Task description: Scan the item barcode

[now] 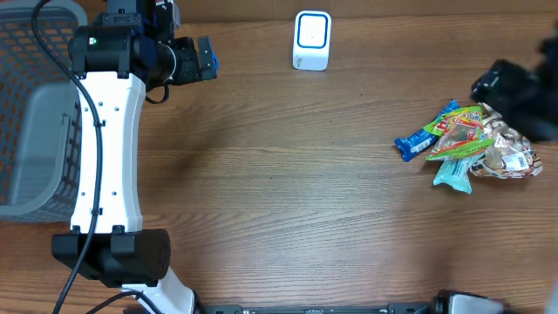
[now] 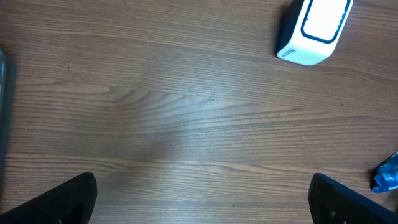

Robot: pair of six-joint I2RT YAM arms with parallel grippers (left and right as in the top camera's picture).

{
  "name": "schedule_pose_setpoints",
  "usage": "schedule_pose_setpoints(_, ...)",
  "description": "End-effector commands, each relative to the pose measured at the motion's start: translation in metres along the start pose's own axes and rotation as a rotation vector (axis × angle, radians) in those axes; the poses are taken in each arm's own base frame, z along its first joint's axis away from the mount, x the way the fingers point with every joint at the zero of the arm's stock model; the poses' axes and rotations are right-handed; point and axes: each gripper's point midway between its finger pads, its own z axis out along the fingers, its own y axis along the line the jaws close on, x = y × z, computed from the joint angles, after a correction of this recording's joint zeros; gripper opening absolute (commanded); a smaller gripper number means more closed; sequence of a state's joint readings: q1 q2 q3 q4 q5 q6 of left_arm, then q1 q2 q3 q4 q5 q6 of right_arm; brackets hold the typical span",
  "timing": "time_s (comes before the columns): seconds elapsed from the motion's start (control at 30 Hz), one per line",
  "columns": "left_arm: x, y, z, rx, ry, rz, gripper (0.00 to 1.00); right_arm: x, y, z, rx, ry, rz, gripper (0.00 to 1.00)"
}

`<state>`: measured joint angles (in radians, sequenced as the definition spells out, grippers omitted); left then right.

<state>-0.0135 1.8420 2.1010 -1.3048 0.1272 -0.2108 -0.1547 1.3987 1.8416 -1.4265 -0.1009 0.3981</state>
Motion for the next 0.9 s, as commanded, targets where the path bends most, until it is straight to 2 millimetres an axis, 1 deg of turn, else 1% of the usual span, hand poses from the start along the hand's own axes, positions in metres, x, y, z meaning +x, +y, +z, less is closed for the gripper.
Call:
schedule_pose_setpoints(0.0, -0.002, -0.003, 0.0, 0.001, -0.005, 0.003, 1.0, 0.022, 0.019, -0.084, -0.171, -0.128, -0.041, 1.0)
schedule_pose_setpoints(0.03, -0.001, -0.003, 0.0, 0.0, -0.005, 0.003, 1.0, 0.032, 0.02, -0.102, -0.203, -0.151, -0.049, 1.0)
schedule_pose_setpoints(0.13, -0.001, -0.003, 0.0, 0.001, -0.005, 0.003, 1.0, 0.058, 0.016, -0.142, -0.257, -0.22, -0.067, 1.0)
schedule_pose_setpoints(0.2, -0.002, -0.003, 0.0, 0.001, -0.005, 0.003, 1.0, 0.073, 0.011, -0.165, -0.284, -0.275, -0.078, 1.0)
schedule_pose_setpoints(0.27, -0.001, -0.003, 0.0, 0.001, -0.005, 0.003, 1.0, 0.086, 0.007, -0.184, -0.309, -0.326, -0.089, 1.0)
schedule_pose_setpoints(0.33, -0.001, -0.003, 0.0, 0.001, -0.005, 0.003, 1.0, 0.098, 0.001, -0.199, -0.321, -0.369, -0.096, 1.0)
schedule_pose_setpoints(0.43, -0.001, -0.003, 0.0, 0.001, -0.005, 0.003, 1.0, 0.106, -0.016, -0.212, -0.268, -0.443, -0.09, 1.0)
schedule_pose_setpoints(0.5, -0.001, -0.003, 0.0, 0.001, -0.005, 0.003, 1.0, 0.108, -0.027, -0.217, -0.226, -0.477, -0.078, 1.0)
schedule_pose_setpoints(0.57, -0.001, -0.003, 0.0, 0.001, -0.005, 0.003, 1.0, 0.109, -0.036, -0.217, -0.182, -0.49, -0.064, 1.0)
schedule_pose_setpoints(0.63, -0.001, -0.003, 0.0, 0.001, -0.005, 0.003, 1.0, 0.106, -0.038, -0.213, -0.159, -0.494, -0.09, 1.0)
schedule_pose_setpoints(0.73, -0.001, -0.003, 0.0, 0.001, -0.005, 0.003, 1.0, 0.1, -0.037, -0.198, -0.142, -0.477, -0.121, 1.0)
schedule_pose_setpoints(0.8, -0.001, -0.003, 0.0, 0.001, -0.005, 0.003, 1.0, 0.09, -0.035, -0.181, -0.132, -0.474, -0.15, 1.0)
schedule_pose_setpoints(0.87, -0.001, -0.003, 0.0, 0.001, -0.005, 0.003, 1.0, 0.08, -0.031, -0.164, -0.142, -0.506, -0.181, 1.0)
